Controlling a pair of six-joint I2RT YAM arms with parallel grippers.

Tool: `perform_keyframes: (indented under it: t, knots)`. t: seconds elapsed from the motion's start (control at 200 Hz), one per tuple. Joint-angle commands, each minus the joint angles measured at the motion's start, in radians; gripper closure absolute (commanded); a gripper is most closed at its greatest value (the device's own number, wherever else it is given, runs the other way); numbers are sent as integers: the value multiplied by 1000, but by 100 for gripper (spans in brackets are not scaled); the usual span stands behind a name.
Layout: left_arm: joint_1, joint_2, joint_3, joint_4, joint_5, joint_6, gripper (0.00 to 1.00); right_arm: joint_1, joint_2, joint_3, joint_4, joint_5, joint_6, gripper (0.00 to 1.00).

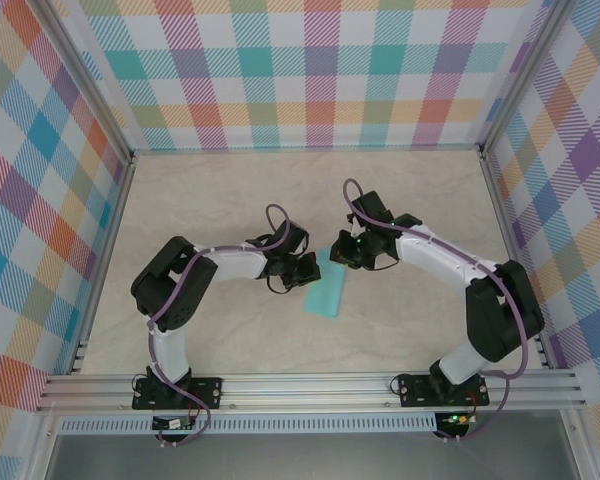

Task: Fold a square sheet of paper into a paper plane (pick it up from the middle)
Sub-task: Fold the square sheet of paper in half at the center of the table.

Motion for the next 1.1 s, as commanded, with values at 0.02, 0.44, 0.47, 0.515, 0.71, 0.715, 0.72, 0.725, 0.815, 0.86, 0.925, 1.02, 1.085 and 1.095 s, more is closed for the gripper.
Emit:
perform_keyframes:
  t: [0.02,0.44,0.47,0.515,0.71,0.715,0.72,0.725,0.815,0.86,0.925,1.02,1.085,1.095]
  knots:
    - [-12,100,-45,-234,-87,14,100,18,87,28,48,-51,-2,94]
    - [-14,123,-34,-286,-95,-5,100,17,217,-4,58,-48,-65,100]
    - [-13,120,-37,-287,-97,-9,100,17,224,-8,57,-45,-70,100]
    - [-13,122,-39,-294,-103,-11,100,17,231,-15,59,-44,-77,100]
    - [-14,132,-50,-298,-114,-26,100,13,257,-47,72,-36,-96,100]
    - [-14,132,-51,-298,-114,-25,100,13,256,-49,72,-35,-97,100]
    - [-14,133,-51,-298,-114,-26,100,13,256,-50,72,-34,-98,100]
    - [-13,133,-50,-298,-114,-27,100,12,256,-51,73,-34,-97,100]
    - [-13,136,-56,-305,-124,-30,100,4,249,-79,88,-31,-105,100]
    - [-13,141,-60,-306,-129,-34,100,-2,242,-99,98,-35,-108,100]
    - [-13,146,-68,-303,-130,-33,100,-11,228,-132,123,-46,-113,100]
    - [-12,154,-82,-305,-146,-29,100,-24,205,-177,149,-55,-125,100]
    - [-11,161,-93,-298,-153,-27,100,-36,181,-209,161,-54,-136,100]
    - [-11,163,-95,-297,-153,-28,100,-38,175,-215,164,-54,-139,100]
